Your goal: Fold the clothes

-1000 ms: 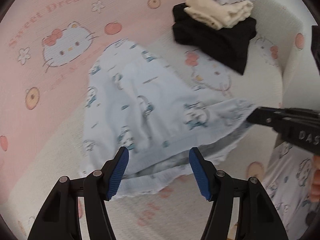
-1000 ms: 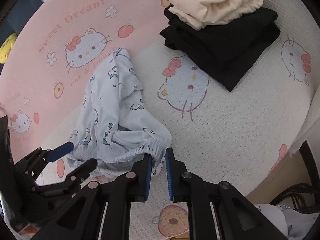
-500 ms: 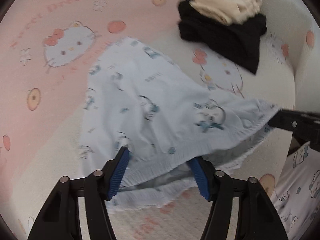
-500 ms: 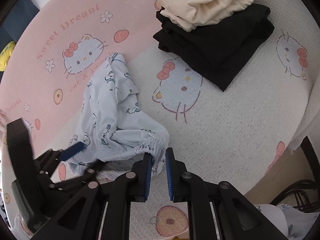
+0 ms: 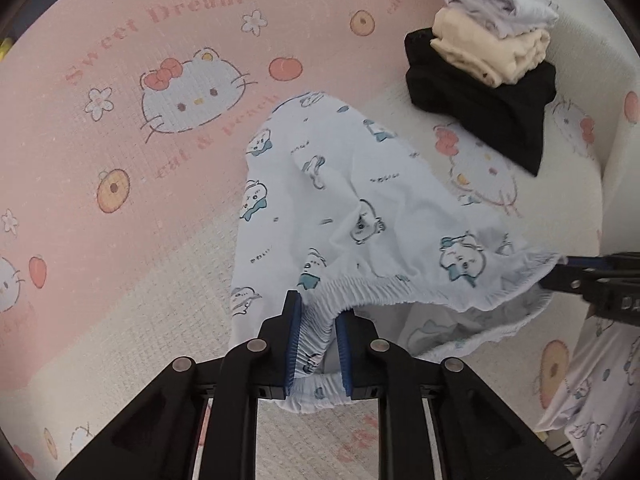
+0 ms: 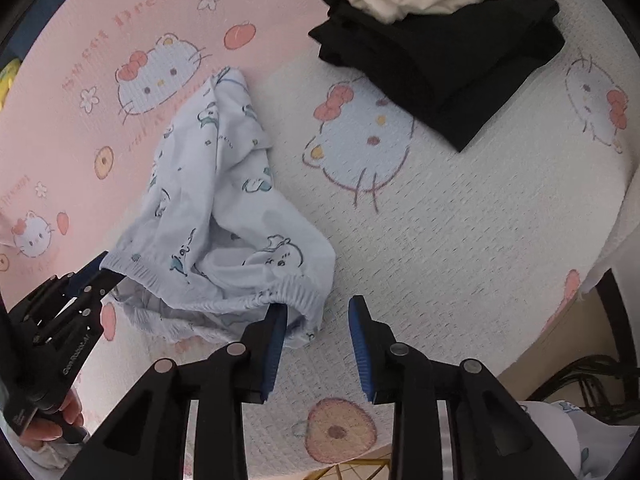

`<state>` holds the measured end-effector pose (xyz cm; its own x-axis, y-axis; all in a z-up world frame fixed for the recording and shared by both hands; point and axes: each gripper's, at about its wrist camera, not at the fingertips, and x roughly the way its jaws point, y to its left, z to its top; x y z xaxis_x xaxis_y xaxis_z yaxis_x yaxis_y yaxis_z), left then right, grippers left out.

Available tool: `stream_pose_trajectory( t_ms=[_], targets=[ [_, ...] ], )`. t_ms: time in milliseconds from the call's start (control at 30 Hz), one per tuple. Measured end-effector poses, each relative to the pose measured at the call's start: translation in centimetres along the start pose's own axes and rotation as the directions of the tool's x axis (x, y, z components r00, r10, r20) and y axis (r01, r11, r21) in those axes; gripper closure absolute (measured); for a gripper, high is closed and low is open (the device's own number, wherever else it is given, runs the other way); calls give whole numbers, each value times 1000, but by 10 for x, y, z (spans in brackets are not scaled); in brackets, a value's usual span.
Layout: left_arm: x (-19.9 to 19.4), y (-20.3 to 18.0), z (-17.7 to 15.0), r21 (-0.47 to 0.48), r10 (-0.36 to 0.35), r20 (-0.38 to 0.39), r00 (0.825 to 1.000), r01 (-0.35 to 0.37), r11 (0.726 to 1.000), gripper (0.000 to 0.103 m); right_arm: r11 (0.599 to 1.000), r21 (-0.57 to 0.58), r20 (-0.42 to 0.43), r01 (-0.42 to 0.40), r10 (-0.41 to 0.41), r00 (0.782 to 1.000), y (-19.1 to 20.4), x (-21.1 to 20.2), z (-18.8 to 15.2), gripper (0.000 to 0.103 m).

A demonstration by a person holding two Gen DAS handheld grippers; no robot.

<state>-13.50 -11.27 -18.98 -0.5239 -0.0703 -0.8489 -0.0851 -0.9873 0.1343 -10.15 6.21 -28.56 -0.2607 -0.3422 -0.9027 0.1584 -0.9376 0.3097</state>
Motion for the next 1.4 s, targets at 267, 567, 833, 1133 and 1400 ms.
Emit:
stream_pose_trajectory(
  t_ms=[267,567,833,1133,1400],
  targets=[
    [-2,6,-13,-17,54,-12,998,-55,998,88,1000,-10,14,27,-27,1000,4,4,2,73],
    [3,28,-30,-124,49,-52,997,-55,991,77,1000,12,113,9,-11,993,1,-15,8,82],
    [10,33,-33,-162,70,-47,996,-77,984,47,997,76,145,12,-23,989,-11,-24,10,83],
    [8,37,-46,-181,174,-53,983,-181,967,93,994,98,131,-44,31,991,-13,-24,8,83],
    [-27,100,-66,-509,33,-22,999,-40,860,95,975,162,78,-152,141,987,-13,-23,-1,83]
  ],
)
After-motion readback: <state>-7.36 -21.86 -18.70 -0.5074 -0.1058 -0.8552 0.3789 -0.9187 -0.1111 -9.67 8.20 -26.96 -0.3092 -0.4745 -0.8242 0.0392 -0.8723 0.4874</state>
